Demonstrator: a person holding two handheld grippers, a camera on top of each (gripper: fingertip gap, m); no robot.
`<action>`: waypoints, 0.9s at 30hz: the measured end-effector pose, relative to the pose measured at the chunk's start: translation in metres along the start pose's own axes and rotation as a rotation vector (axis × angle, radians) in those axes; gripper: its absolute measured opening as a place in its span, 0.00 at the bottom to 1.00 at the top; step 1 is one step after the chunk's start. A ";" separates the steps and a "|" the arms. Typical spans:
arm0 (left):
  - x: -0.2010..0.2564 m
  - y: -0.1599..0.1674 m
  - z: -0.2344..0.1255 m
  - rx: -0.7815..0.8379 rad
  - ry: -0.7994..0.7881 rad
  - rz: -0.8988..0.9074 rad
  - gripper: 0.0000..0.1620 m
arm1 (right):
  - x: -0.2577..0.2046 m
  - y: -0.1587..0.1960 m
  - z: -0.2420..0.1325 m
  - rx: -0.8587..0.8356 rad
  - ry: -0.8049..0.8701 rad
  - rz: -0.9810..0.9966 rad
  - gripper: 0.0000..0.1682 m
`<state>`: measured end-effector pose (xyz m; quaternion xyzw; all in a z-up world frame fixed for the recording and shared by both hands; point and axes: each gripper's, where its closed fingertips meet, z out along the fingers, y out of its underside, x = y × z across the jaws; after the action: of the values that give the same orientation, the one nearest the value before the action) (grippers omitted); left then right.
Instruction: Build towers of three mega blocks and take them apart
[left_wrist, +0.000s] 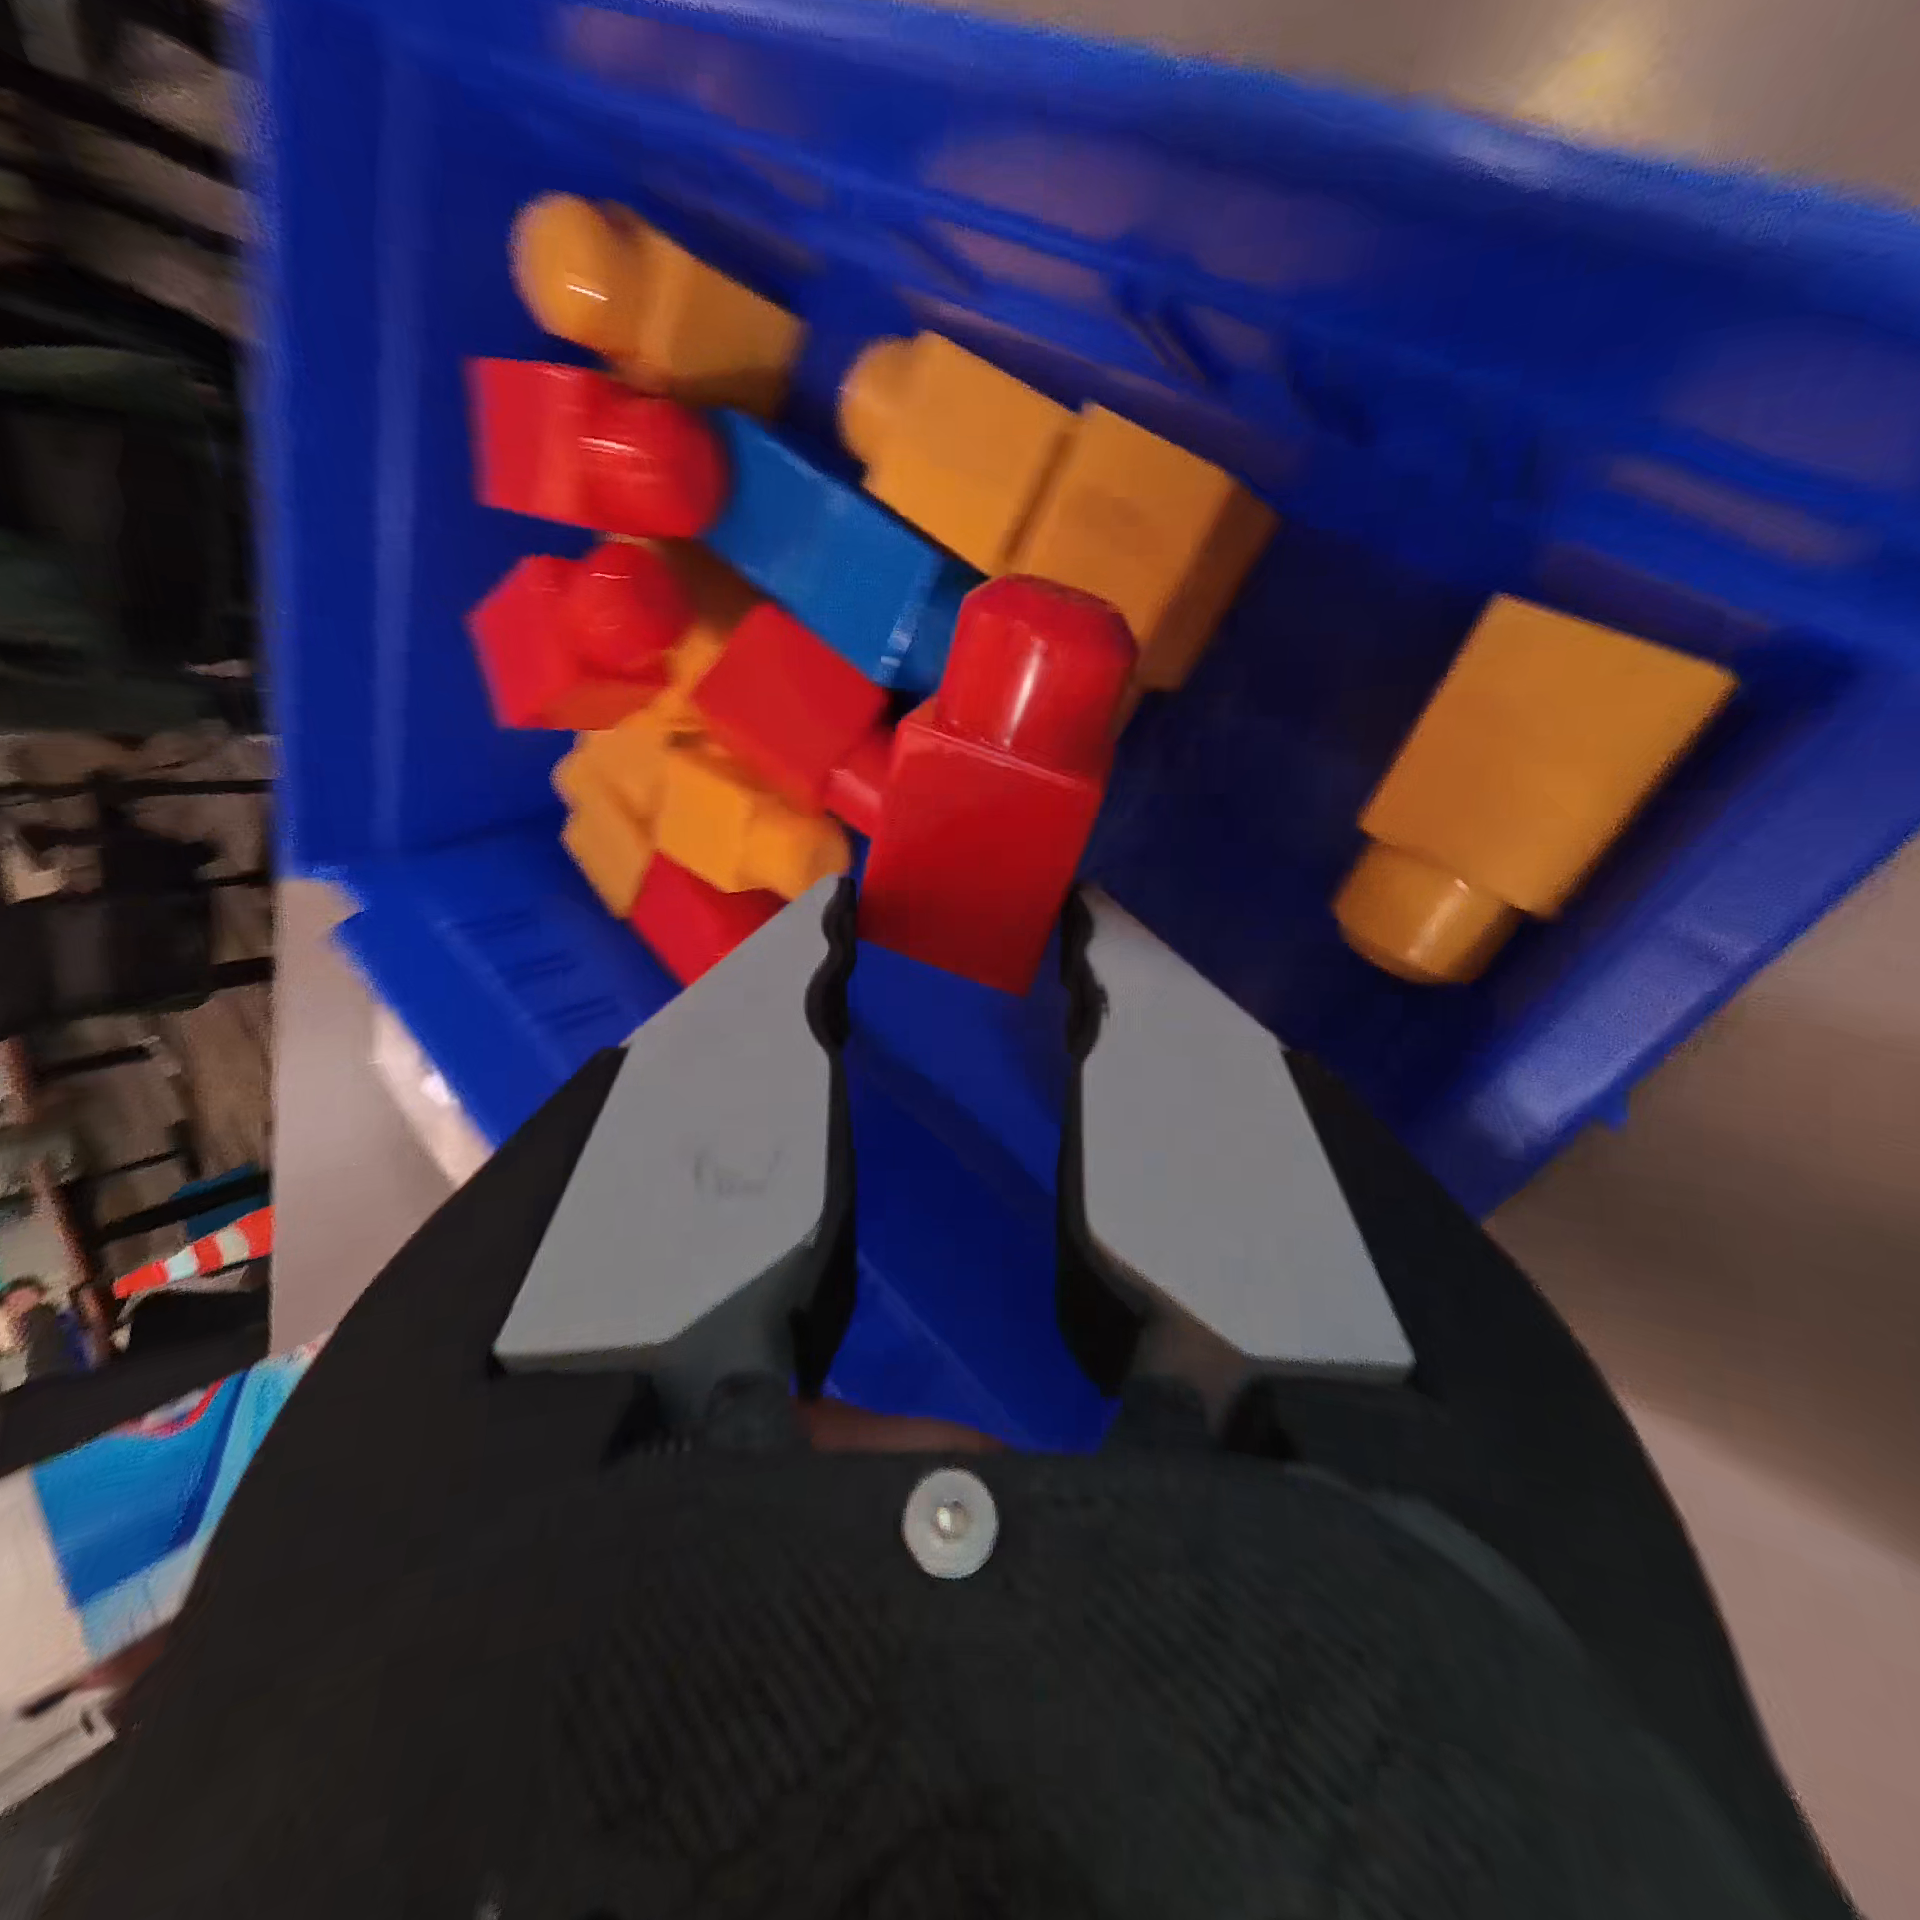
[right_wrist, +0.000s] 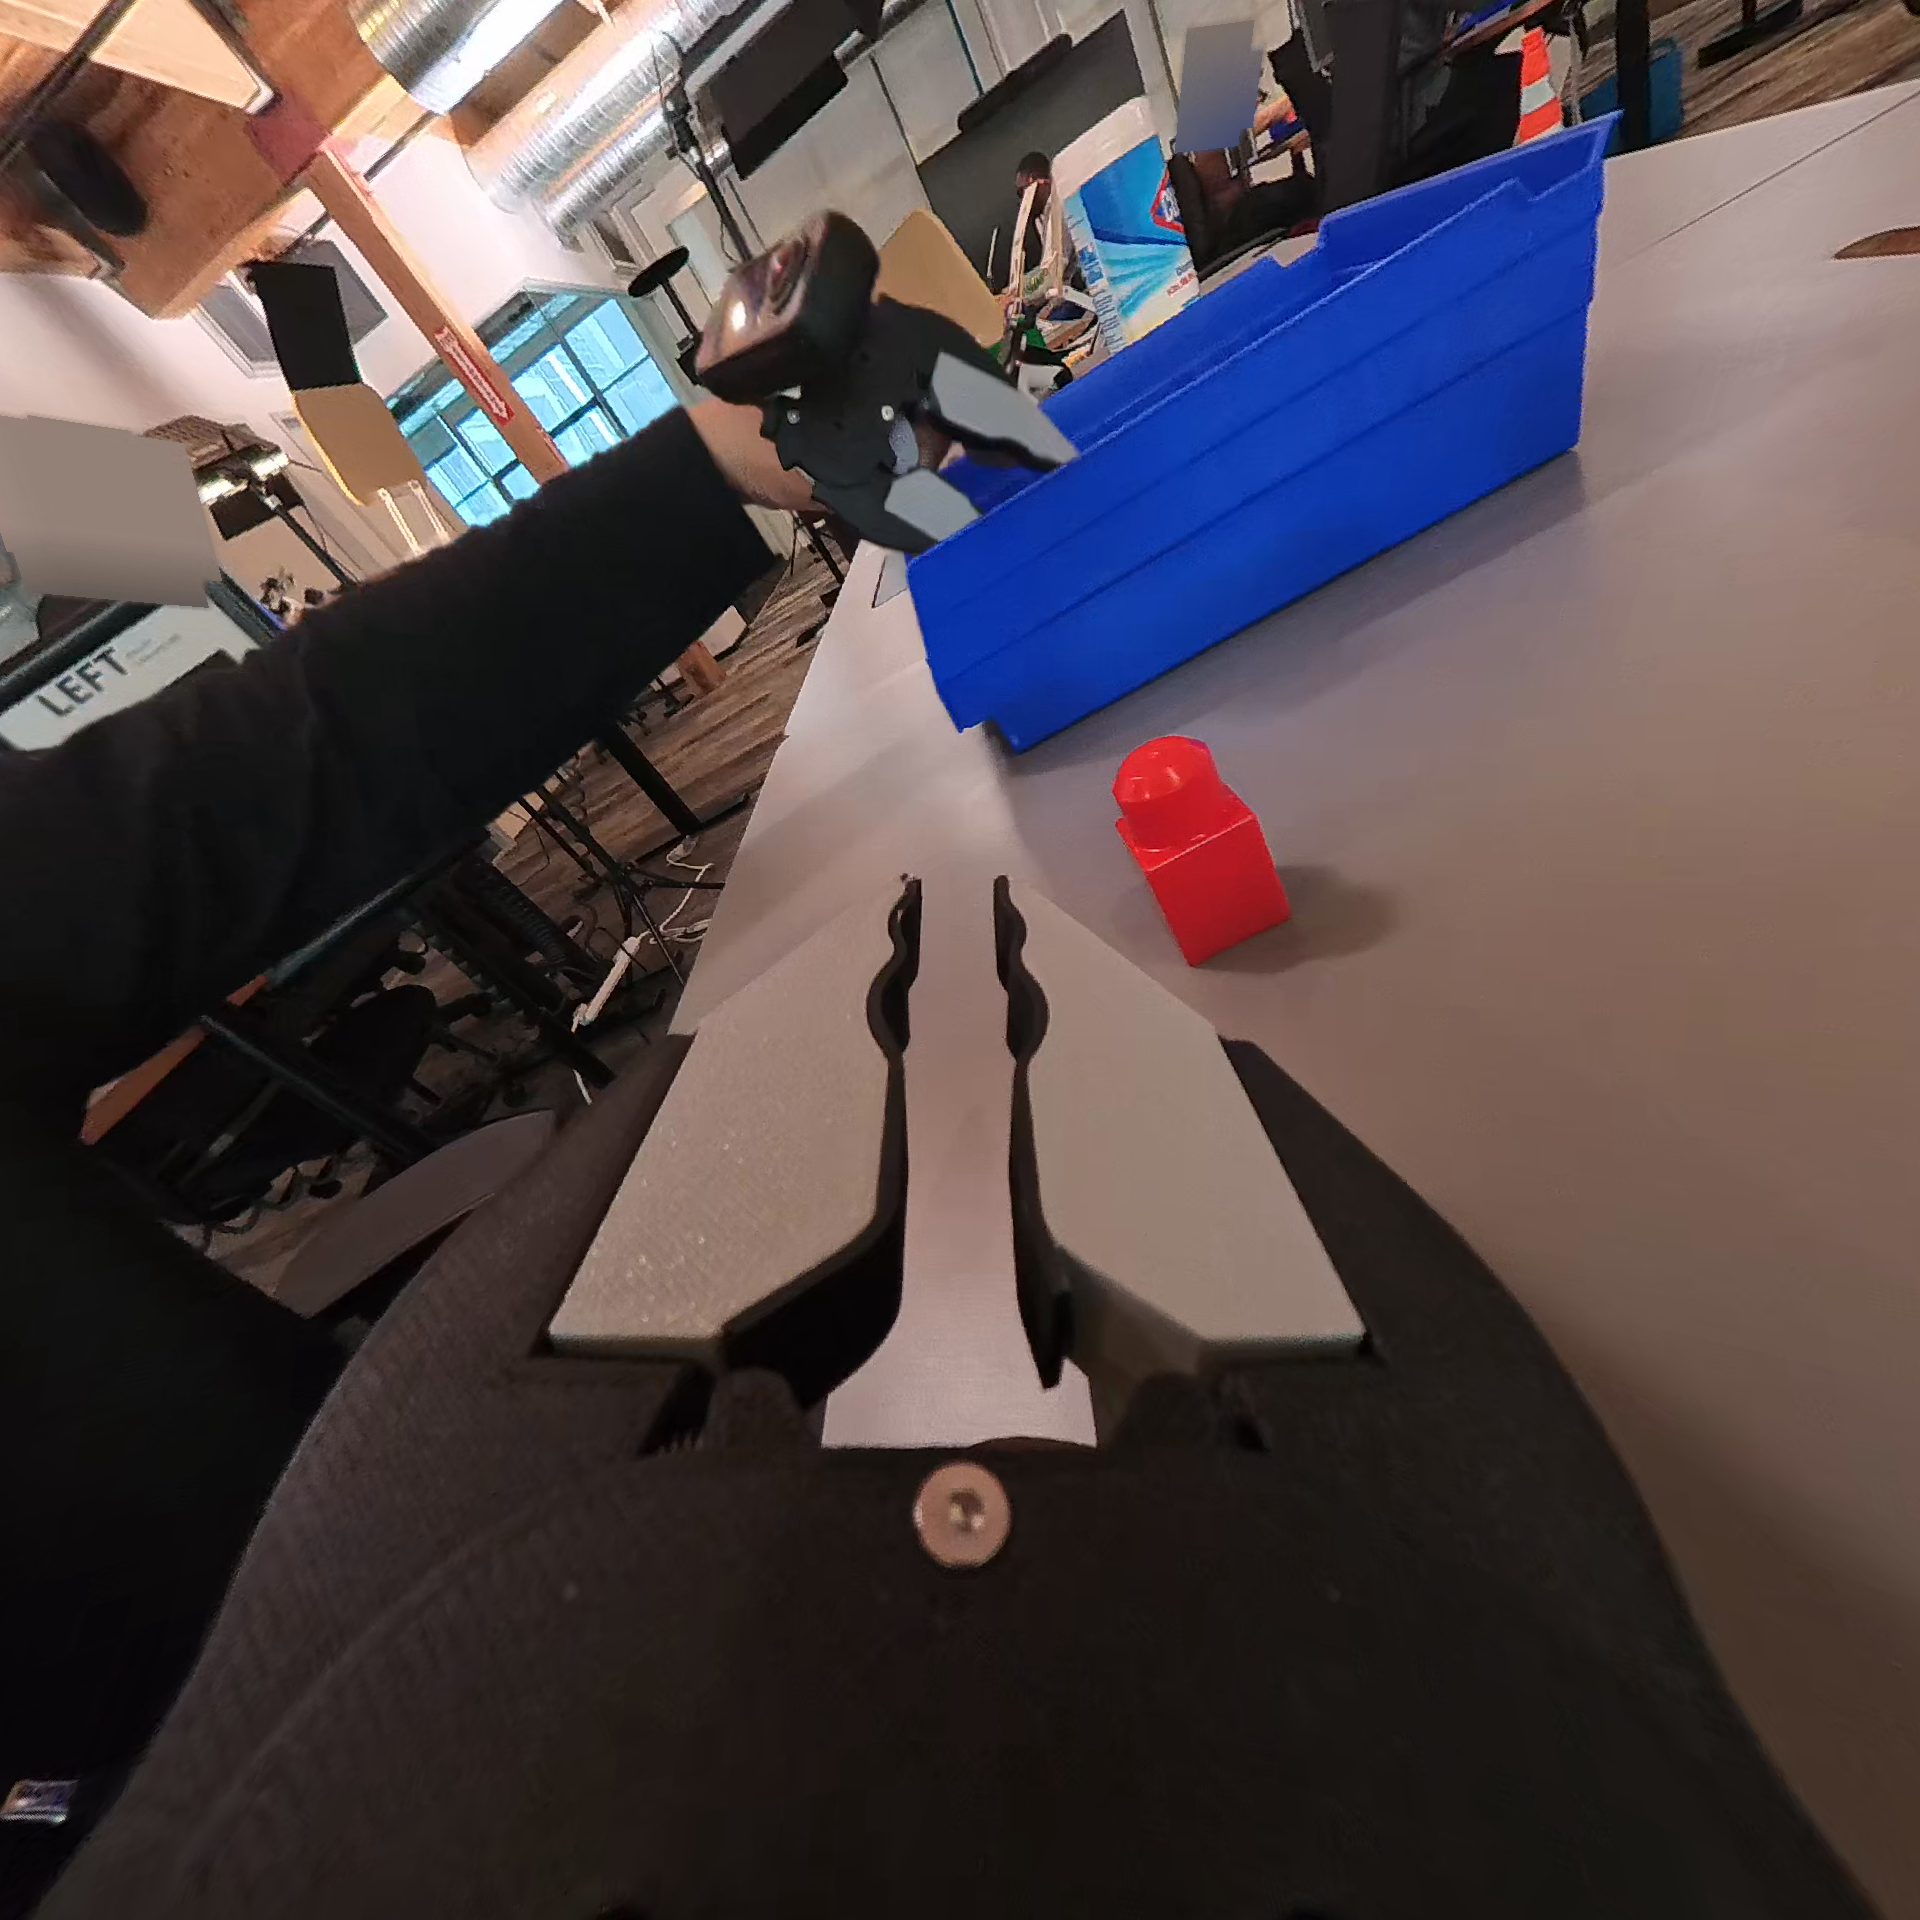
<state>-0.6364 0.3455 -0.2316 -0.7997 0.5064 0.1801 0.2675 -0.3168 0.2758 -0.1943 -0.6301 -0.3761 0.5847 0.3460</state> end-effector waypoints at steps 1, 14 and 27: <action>-0.009 -0.005 -0.008 0.042 -0.065 -0.037 0.24 | -0.002 0.001 0.001 -0.001 -0.003 -0.010 0.06; 0.105 -0.236 -0.137 0.849 0.500 -0.489 0.23 | -0.051 -0.028 -0.003 0.157 -0.078 -0.213 0.27; 0.183 -0.309 -0.109 0.866 0.806 -0.468 0.23 | -0.044 -0.046 -0.023 0.258 -0.052 -0.216 0.20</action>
<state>-0.2770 0.2545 -0.1713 -0.7135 0.4061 -0.4194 0.3874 -0.2986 0.2591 -0.1308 -0.5208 -0.3724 0.6037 0.4750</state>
